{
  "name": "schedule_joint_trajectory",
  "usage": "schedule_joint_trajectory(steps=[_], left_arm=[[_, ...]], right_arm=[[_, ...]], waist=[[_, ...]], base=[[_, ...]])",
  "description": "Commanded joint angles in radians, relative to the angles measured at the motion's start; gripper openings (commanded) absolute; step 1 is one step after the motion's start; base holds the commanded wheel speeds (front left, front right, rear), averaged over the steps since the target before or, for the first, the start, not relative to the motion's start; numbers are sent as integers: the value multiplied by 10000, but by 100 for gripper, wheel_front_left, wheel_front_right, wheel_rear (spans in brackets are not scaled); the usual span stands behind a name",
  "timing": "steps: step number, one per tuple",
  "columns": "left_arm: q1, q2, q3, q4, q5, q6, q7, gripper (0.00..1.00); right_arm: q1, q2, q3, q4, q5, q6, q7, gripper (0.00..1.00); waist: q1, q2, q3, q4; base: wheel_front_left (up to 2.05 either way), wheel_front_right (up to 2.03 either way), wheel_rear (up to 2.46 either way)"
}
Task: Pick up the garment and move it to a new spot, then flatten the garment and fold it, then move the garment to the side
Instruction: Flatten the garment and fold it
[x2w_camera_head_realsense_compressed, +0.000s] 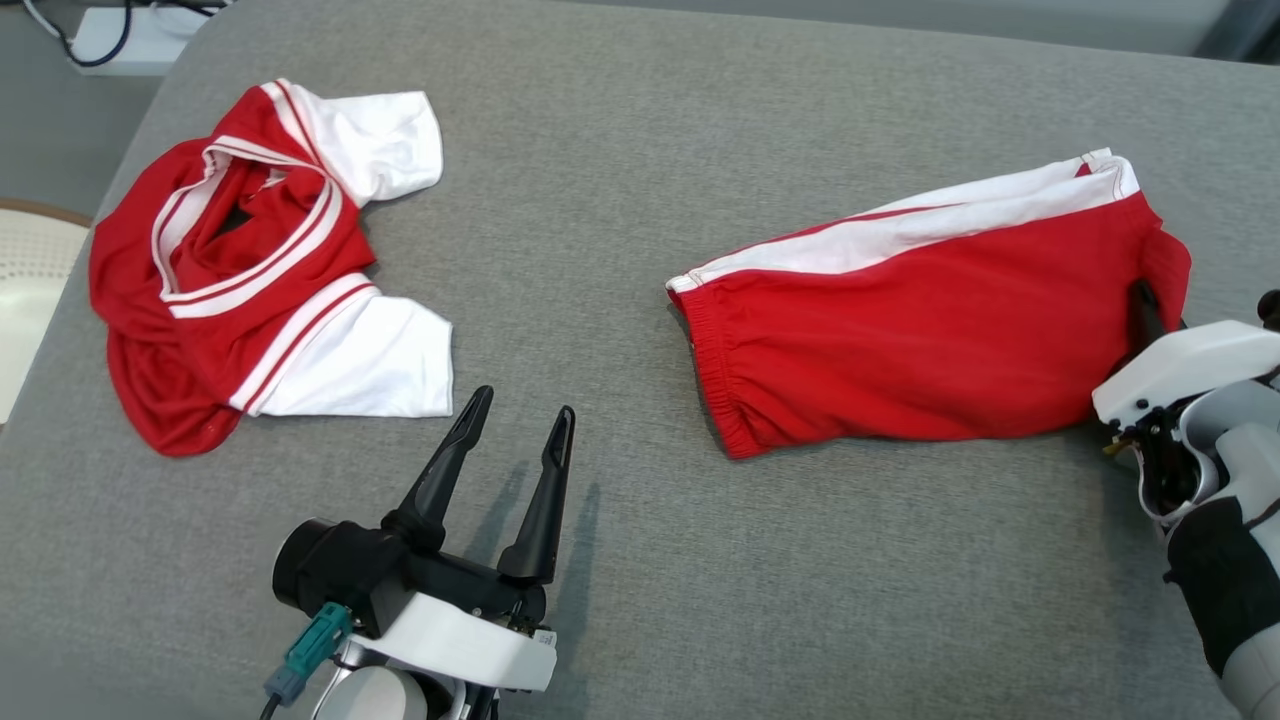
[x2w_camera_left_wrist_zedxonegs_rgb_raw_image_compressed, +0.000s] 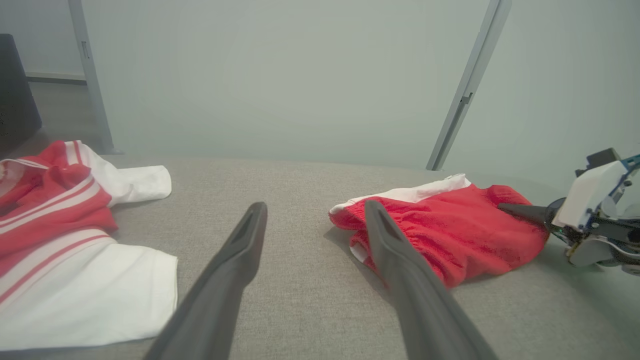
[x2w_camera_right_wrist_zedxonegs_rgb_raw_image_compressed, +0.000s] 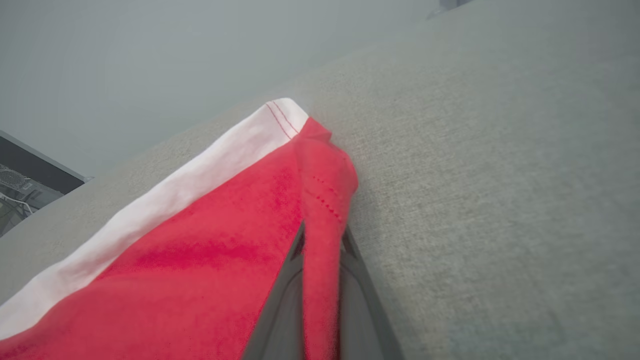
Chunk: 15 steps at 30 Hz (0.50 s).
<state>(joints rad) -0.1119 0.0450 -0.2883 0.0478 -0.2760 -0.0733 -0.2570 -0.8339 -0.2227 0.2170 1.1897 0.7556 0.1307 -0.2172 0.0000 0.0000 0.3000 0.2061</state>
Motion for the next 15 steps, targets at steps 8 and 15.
schedule_joint_trajectory(steps=[8,15], left_arm=[[-132,53,530,-257,-92,-2,-47,100],[-130,53,654,-253,-79,-75,-47,100]], right_arm=[[1280,-67,-418,-1713,-278,0,-439,0],[2845,720,-2482,-3304,-2268,0,-444,0]], waist=[[0,0,-251,-848],[0,0,-314,-1444]], base=[[0,0,0],[0,0,0]])
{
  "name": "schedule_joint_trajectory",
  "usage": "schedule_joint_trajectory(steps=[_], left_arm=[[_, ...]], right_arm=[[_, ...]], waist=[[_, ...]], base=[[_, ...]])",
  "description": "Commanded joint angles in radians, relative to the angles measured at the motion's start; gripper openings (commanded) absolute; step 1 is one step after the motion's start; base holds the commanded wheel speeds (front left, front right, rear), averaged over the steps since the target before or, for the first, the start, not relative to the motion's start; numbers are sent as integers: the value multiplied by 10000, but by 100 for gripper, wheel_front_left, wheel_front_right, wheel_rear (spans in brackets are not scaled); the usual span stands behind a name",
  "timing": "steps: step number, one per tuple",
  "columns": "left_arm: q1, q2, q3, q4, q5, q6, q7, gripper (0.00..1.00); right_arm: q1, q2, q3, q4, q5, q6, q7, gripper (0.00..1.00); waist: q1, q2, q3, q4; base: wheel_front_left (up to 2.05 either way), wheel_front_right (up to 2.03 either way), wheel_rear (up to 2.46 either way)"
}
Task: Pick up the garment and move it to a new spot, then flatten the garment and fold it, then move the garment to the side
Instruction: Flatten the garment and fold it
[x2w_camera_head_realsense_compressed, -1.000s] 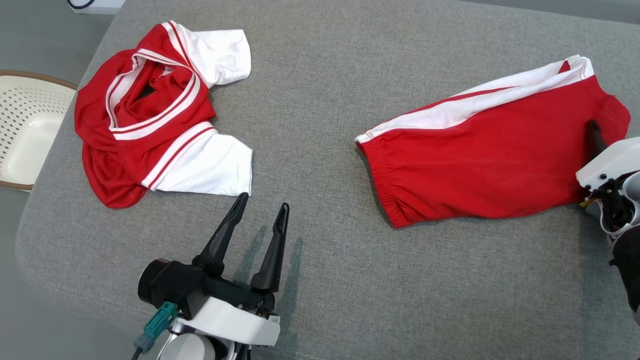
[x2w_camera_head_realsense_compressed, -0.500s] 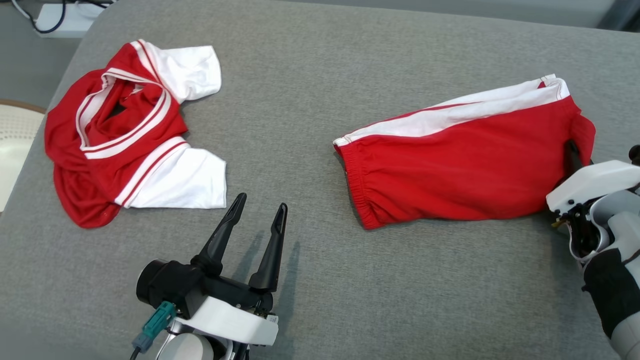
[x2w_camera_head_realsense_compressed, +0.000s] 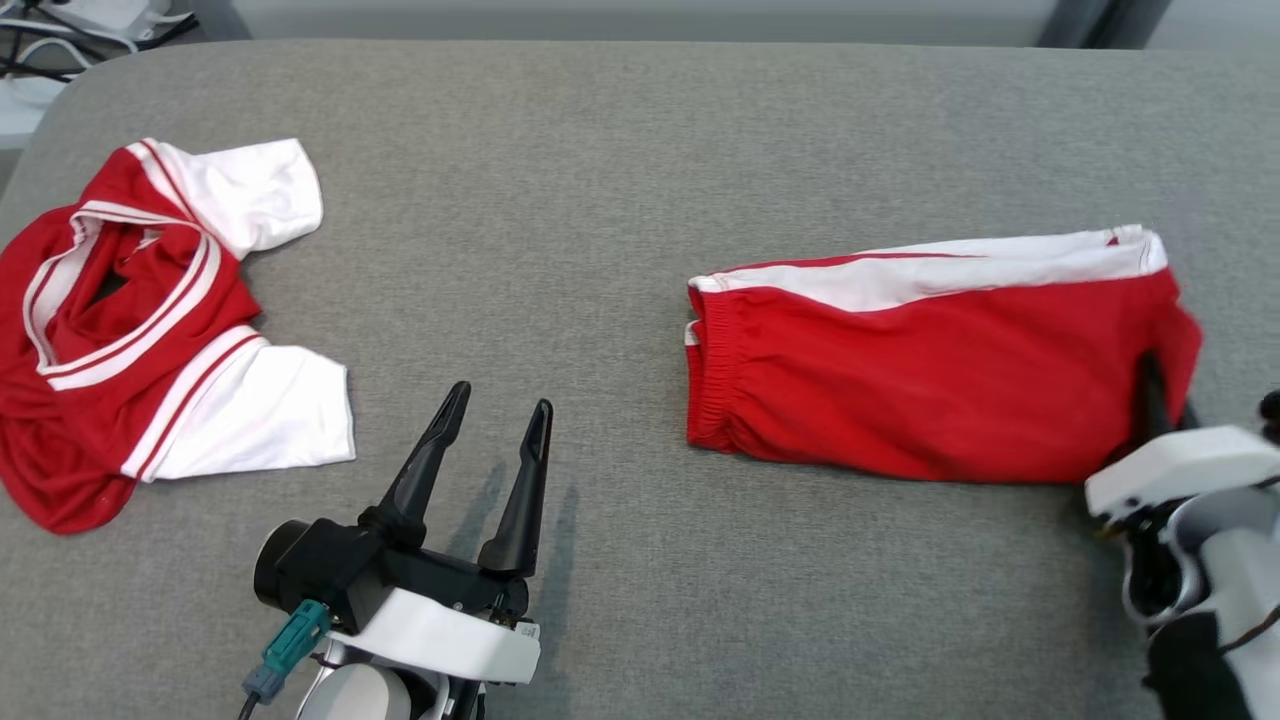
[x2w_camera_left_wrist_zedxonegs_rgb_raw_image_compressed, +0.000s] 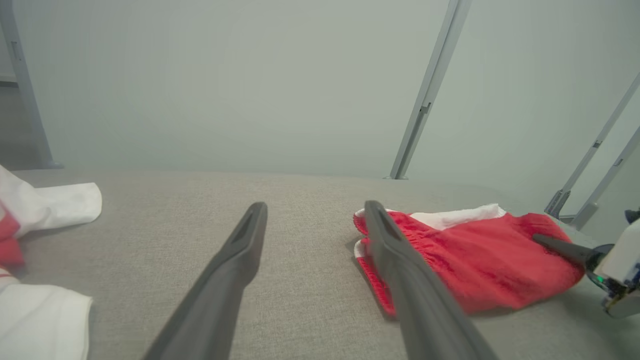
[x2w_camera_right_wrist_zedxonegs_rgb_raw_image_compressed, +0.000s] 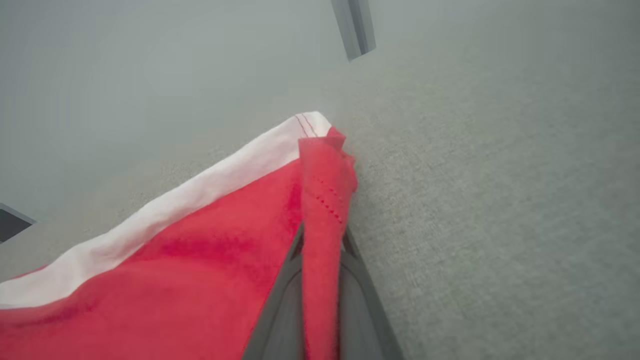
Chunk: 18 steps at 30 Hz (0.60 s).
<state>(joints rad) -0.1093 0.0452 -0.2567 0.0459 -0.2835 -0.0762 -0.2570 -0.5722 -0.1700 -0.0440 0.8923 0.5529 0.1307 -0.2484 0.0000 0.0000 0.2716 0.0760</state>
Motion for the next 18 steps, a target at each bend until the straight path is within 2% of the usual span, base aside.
schedule_joint_trajectory(steps=[1,6,7,8,9,13,18], left_arm=[[-158,51,345,-221,11,-60,-47,100],[-144,51,361,-159,31,-99,-47,100],[-141,51,346,-146,23,-105,-47,100],[-137,51,332,-133,25,-113,-47,100],[-133,51,326,-122,29,-118,-47,100],[-98,51,382,-86,38,-127,-47,100],[-22,51,679,-113,-82,-47,-47,100]], right_arm=[[369,342,-14,-450,-465,0,-131,0],[773,756,-598,-659,-1361,0,-132,0],[792,796,-727,-651,-1503,0,-132,31],[809,829,-862,-631,-1639,0,-132,95],[815,851,-1030,-667,-1775,0,-132,100],[928,954,-1514,-1002,-2335,0,-133,100],[1265,1079,-1409,-2643,-3039,0,-133,100]], waist=[[0,0,-50,-208],[0,0,-173,-488],[0,0,-200,-525],[0,0,-223,-553],[0,0,-245,-579],[0,0,-347,-669],[0,0,-488,-898]], base=[[0,0,0],[0,0,0],[0,0,0],[0,0,0],[0,0,0],[0,0,0],[0,0,0]])
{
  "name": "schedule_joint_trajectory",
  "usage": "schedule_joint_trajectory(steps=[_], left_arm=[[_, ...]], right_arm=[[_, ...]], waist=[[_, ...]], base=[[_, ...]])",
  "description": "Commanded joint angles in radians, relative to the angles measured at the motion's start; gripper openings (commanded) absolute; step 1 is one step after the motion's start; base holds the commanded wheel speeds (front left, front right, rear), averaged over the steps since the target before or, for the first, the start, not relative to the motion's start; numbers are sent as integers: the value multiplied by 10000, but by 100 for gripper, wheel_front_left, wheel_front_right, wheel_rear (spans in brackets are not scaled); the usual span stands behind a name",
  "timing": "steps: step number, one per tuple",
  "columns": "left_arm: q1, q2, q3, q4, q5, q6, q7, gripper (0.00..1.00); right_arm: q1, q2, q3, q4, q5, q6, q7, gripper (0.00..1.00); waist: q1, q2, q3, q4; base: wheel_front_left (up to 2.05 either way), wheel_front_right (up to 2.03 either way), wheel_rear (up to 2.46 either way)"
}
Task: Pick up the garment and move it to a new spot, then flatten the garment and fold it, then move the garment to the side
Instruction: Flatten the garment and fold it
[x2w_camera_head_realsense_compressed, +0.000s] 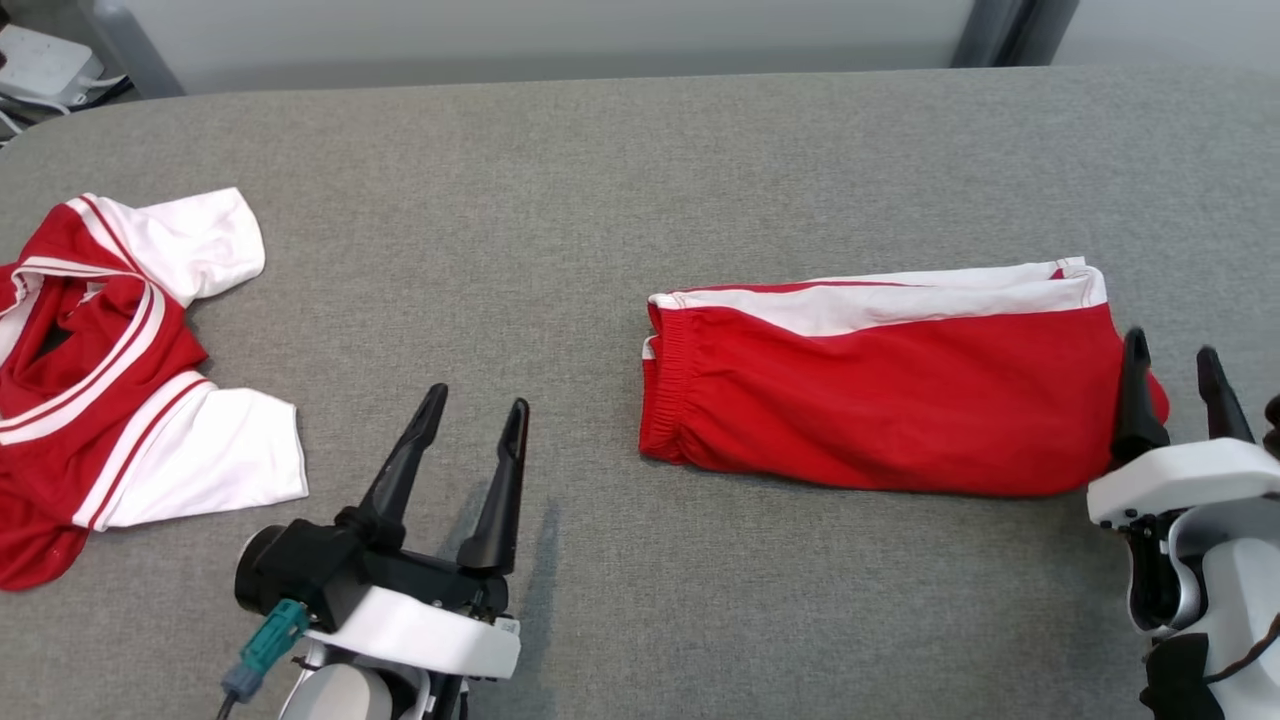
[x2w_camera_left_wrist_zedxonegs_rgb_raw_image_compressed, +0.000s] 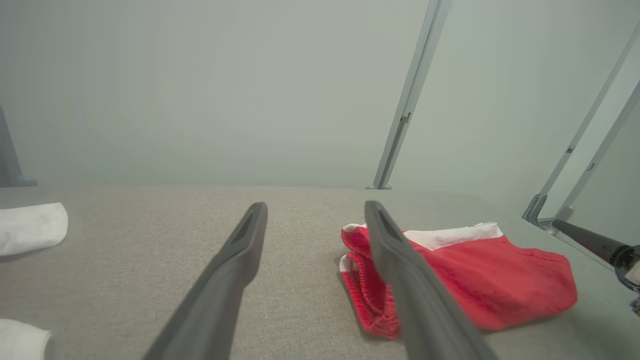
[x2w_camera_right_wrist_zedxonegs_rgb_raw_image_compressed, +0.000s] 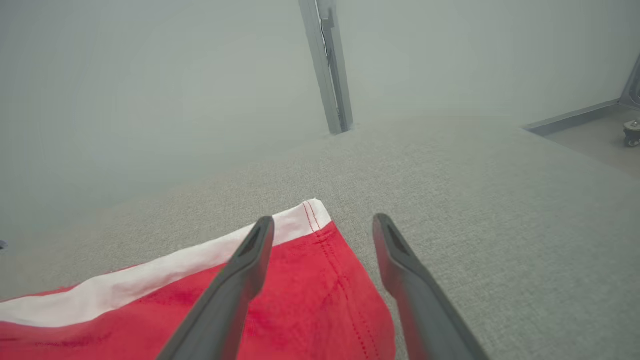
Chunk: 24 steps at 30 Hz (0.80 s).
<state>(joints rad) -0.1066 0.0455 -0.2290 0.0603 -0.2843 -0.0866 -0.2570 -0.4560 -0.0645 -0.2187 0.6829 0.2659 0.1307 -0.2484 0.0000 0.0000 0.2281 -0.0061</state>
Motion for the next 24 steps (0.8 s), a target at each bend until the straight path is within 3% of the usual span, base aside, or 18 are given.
schedule_joint_trajectory(steps=[1,9,17,24], left_arm=[[-37,47,469,-256,-94,61,-47,100],[154,47,992,-255,-267,148,-47,100],[376,47,1195,-255,-389,184,-47,100],[591,47,1356,-64,-422,107,-47,100]], right_arm=[[207,39,511,-914,-241,0,-133,100],[1434,-146,2163,-3569,-431,0,-133,100],[2463,-433,3047,-4736,-111,0,-133,100],[3398,-407,3032,-4918,79,0,-133,100]], waist=[[0,0,-78,-117],[0,0,-439,-491],[0,0,-733,-730],[0,0,-1032,-824]], base=[[0,0,0],[0,0,0],[0,0,0],[0,0,0]])
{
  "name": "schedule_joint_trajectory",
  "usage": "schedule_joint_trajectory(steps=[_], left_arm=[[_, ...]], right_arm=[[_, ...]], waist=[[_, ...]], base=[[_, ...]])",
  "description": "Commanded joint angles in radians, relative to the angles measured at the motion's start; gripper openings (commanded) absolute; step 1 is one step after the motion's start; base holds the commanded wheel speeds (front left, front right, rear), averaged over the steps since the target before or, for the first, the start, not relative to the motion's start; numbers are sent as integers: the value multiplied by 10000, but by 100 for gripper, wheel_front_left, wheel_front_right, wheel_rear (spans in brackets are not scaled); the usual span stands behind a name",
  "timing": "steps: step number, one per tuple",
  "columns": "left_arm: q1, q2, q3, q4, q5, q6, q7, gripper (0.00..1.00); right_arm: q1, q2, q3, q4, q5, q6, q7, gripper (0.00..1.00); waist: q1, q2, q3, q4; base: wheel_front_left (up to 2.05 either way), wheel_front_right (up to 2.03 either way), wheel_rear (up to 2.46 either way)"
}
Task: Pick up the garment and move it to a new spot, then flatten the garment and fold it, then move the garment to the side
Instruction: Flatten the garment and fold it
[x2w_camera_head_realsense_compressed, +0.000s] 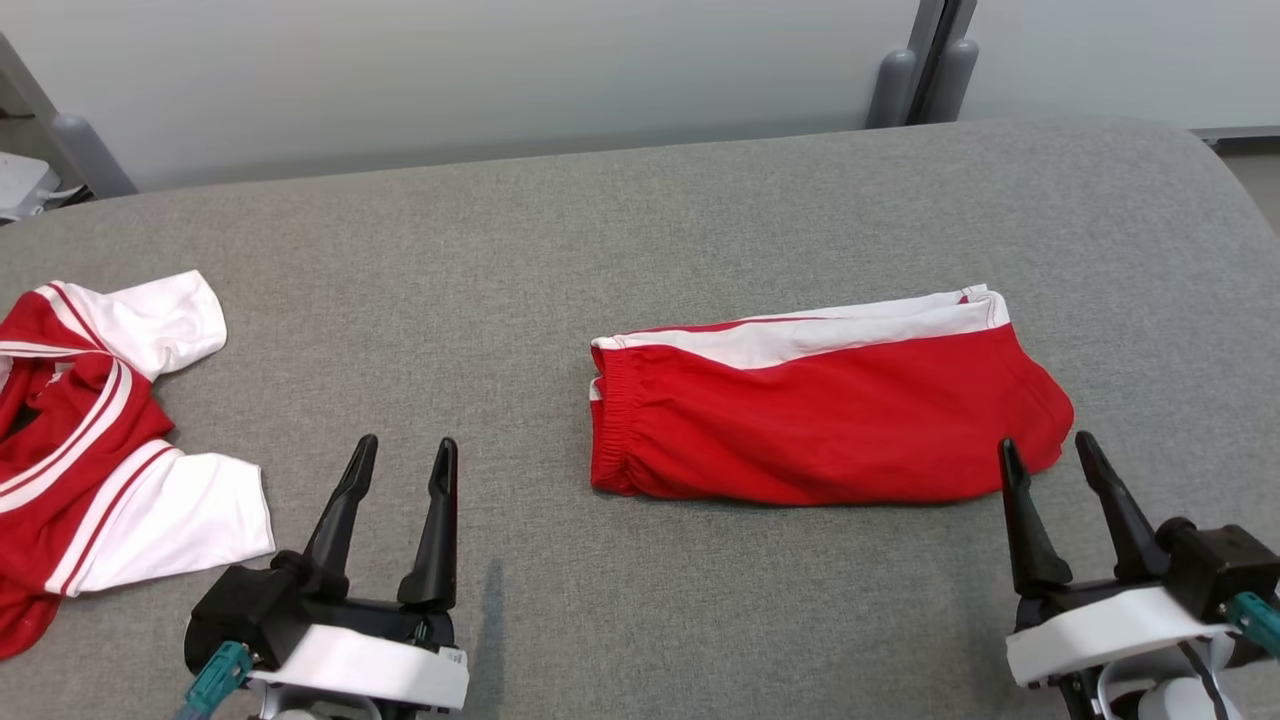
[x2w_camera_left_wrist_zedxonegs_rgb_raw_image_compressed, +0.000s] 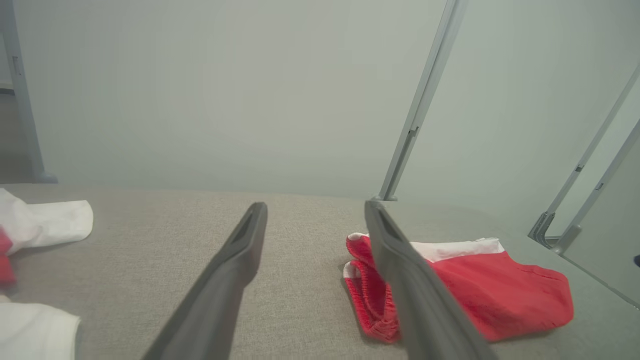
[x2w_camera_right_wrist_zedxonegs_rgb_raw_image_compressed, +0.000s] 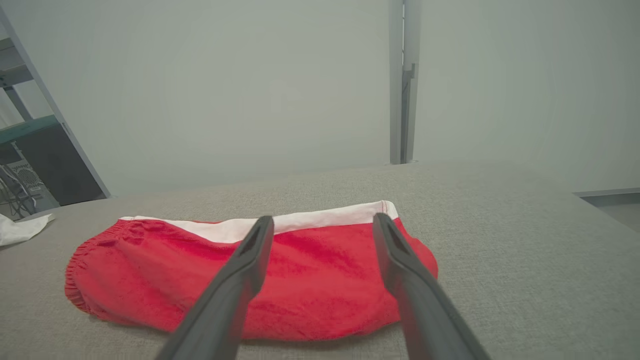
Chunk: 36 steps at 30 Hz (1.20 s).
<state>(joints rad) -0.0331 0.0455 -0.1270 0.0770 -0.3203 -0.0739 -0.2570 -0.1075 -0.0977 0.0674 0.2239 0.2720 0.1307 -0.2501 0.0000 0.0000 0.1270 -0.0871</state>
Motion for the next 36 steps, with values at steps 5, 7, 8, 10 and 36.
schedule_joint_trajectory(steps=[5,7,8,10,36], left_arm=[[-17,47,432,-161,-47,-28,-47,100],[5,47,429,-149,-35,-35,-47,100],[10,47,420,-145,-25,-37,-47,100],[13,47,392,-138,0,-39,-47,100],[-435,47,-133,28,278,-153,-47,100]], right_arm=[[202,14,231,-287,30,0,-116,100],[231,35,238,-267,54,0,-116,100],[235,43,232,-255,67,0,-116,100],[231,65,191,-211,135,0,-116,100],[-4906,117,-1590,8558,1927,0,119,100]], waist=[[0,0,-144,-78],[0,0,-175,-82],[0,0,-183,-77],[0,0,-188,-54],[0,0,417,650]], base=[[0,0,0],[0,0,0],[0,0,0],[0,0,0],[0,0,0]])
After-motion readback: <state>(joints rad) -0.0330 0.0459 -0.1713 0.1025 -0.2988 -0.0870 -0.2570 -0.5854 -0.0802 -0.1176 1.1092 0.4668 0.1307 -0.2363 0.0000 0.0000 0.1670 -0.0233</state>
